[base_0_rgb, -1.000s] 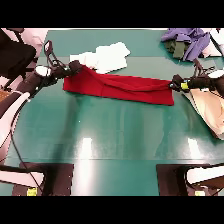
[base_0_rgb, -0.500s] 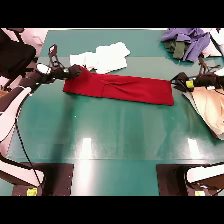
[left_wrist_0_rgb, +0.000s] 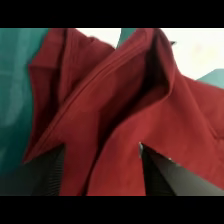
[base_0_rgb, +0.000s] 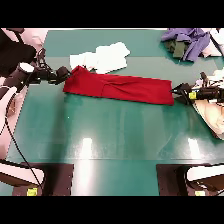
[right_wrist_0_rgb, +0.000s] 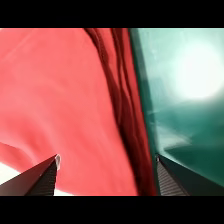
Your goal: Fold the shirts.
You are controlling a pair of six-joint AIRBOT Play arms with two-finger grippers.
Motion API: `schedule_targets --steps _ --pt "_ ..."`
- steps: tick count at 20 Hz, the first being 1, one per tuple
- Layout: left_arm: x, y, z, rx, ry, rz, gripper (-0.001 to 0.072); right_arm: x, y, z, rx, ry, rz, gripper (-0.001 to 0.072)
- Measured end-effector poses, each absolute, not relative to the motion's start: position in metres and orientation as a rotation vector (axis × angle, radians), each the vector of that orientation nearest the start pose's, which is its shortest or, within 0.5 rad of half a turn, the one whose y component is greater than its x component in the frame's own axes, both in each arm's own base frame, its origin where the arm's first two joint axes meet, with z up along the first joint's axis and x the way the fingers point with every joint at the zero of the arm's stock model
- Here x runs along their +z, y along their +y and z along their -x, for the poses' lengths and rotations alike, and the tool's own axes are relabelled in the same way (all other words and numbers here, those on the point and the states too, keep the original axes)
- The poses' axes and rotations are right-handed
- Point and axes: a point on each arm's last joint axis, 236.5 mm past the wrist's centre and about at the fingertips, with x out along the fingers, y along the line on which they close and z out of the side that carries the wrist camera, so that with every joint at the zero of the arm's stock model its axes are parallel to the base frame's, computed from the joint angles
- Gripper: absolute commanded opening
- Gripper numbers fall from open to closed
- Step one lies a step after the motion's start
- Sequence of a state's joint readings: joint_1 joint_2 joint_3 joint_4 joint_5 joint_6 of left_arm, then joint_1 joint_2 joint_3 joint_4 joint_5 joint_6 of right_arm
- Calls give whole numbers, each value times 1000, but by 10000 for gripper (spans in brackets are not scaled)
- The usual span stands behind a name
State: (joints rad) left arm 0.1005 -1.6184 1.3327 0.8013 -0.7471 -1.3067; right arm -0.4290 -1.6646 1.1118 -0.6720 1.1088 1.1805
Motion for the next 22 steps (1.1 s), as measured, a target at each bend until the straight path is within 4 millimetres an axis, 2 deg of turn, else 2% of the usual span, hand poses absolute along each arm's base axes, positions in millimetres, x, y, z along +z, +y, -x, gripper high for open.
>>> schedule_targets --steps 5,6,7,8,9,11,13,14,17,20,22 --pt "4 -63 -526 -239 936 596 530 -89 14 -450 288 1191 -987 671" --pt "5 -64 -526 -245 938 607 530 -90 22 -457 308 1192 -972 542" --pt "7 -68 -525 -254 939 622 530 -93 29 -464 324 1197 -952 352" --pt "9 -74 -524 -274 941 635 459 -95 35 -470 335 1204 -918 86" --pt "13 -83 -524 -299 937 645 307 -93 44 -475 357 1210 -910 26" --pt "21 -109 -521 -379 927 646 165 -82 60 -481 421 1219 -858 25" --pt "30 -144 -516 -470 917 633 42 -64 71 -475 485 1245 -812 24" --pt "34 -163 -513 -514 910 624 25 -54 76 -470 516 1255 -797 24" --pt "45 -217 -504 -613 877 598 25 -34 83 -435 568 1336 -721 24" --pt "49 -271 -487 -694 863 541 24 -24 77 -392 551 1413 -610 23" --pt "48 -303 -472 -740 862 483 24 -20 66 -366 515 1444 -552 23"
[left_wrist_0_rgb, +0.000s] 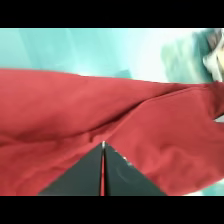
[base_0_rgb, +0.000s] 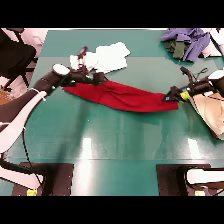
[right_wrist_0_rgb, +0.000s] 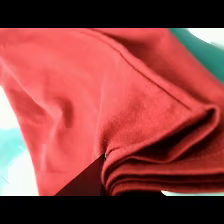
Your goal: Fold the shirts.
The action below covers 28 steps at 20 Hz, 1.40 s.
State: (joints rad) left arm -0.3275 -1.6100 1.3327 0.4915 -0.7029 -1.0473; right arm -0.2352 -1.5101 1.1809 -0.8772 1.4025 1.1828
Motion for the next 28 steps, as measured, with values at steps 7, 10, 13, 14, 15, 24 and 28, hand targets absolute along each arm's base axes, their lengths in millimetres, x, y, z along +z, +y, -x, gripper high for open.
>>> schedule_targets --steps 7,10,13,14,15,24,28 --pt "4 -406 -390 -925 953 256 24 -18 -18 -289 261 1490 -432 24" --pt "-18 -445 -349 -996 998 200 24 -12 -59 -281 128 1425 -435 24" --pt "-22 -474 -325 -1041 996 188 24 -3 -73 -289 88 1369 -428 24" --pt "-19 -484 -321 -1054 985 188 24 1 -72 -294 93 1359 -414 24" --pt "-16 -494 -319 -1065 971 189 24 4 -69 -299 106 1350 -396 24" --pt "-50 -530 -334 -1052 970 169 24 98 15 -340 294 1190 -250 24" --pt "-56 -533 -339 -1035 983 180 23 134 85 -351 437 1139 -186 24"
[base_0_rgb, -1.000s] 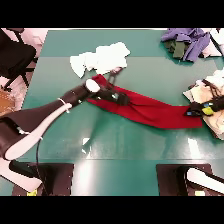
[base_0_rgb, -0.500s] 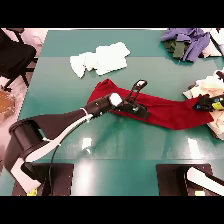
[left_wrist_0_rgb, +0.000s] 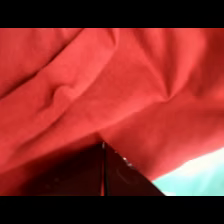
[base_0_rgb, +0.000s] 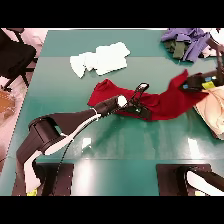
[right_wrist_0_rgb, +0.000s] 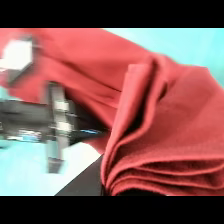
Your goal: Fold the shirts.
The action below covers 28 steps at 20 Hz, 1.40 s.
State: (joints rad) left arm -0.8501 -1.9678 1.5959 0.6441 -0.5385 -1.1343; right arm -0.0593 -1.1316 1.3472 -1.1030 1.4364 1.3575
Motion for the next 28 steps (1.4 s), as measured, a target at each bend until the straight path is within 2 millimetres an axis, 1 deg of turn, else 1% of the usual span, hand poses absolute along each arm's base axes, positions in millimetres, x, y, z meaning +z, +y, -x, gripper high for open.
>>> schedule_targets --steps 2,4,5,6,8,9,10,12,13,15,16,17,18,20,21,22,23,24,26,27,28 --pt "-54 -535 -340 -1036 981 184 23 143 121 -355 504 1129 -164 24" --pt "-49 -536 -344 -1038 971 188 23 144 151 -360 557 1131 -149 24" --pt "-46 -534 -347 -1042 977 187 22 143 163 -362 575 1137 -143 24" --pt "-42 -528 -354 -1039 984 184 22 141 173 -365 590 1144 -140 24" --pt "-33 -504 -380 -999 1011 159 22 137 187 -370 607 1155 -142 24" --pt "-30 -482 -394 -959 1045 123 22 135 191 -373 608 1156 -145 24" --pt "-25 -453 -412 -896 1067 81 22 134 195 -376 607 1155 -151 24" --pt "-6 -390 -449 -750 1067 10 23 135 202 -380 614 1144 -167 24" --pt "10 -356 -468 -672 1050 -14 23 137 207 -383 619 1129 -179 24" --pt "51 -299 -494 -553 991 -21 23 140 221 -389 629 1098 -208 24" --pt "74 -273 -503 -501 955 -17 24 139 231 -393 631 1087 -225 25" --pt "95 -251 -509 -460 919 -12 24 135 241 -397 631 1081 -240 24" --pt "118 -231 -511 -426 881 -10 24 128 256 -401 634 1084 -262 24" --pt "156 -210 -505 -399 826 -4 23 105 290 -410 628 1099 -311 26" --pt "175 -201 -500 -389 798 -4 24 91 308 -416 618 1099 -341 123" --pt "189 -193 -494 -381 782 -6 24 77 329 -421 611 1103 -386 415" --pt "202 -187 -487 -374 767 -9 24 65 349 -424 611 1104 -437 555" --pt "212 -182 -481 -370 756 -10 23 53 370 -425 617 1109 -501 555" --pt "225 -177 -471 -373 744 -18 24 42 400 -426 636 1116 -614 555" --pt "228 -176 -467 -375 743 -22 24 41 407 -427 647 1112 -647 555" --pt "231 -174 -464 -374 744 -27 24 43 407 -429 649 1103 -666 555"
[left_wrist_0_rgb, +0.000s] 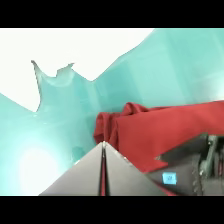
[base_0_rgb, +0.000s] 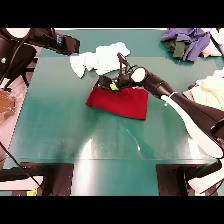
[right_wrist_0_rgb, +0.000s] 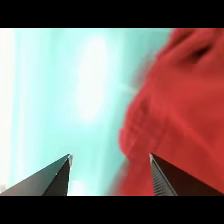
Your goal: Fold the shirts.
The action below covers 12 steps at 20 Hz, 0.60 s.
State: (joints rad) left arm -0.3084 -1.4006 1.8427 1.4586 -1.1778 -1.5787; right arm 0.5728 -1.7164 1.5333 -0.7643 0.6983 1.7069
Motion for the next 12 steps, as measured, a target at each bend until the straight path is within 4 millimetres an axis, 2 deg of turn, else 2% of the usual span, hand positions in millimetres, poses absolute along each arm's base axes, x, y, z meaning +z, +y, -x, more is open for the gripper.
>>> schedule_targets --steps 2,3,4,6,8,9,10,12 --pt "230 -171 -459 -375 758 -43 24 55 391 -438 639 1073 -688 555" --pt "231 -170 -457 -377 762 -47 24 63 375 -441 630 1063 -688 554" --pt "231 -170 -455 -380 766 -50 25 67 355 -443 613 1063 -676 555" --pt "229 -169 -452 -382 780 -56 25 63 300 -438 551 1099 -624 555" --pt "226 -170 -447 -393 799 -57 25 47 238 -425 468 1163 -588 579" --pt "225 -171 -446 -397 806 -57 25 35 206 -417 423 1194 -587 667" --pt "225 -171 -444 -401 813 -59 25 25 178 -409 386 1218 -601 713" --pt "223 -172 -442 -405 823 -58 25 3 137 -391 342 1263 -659 713"
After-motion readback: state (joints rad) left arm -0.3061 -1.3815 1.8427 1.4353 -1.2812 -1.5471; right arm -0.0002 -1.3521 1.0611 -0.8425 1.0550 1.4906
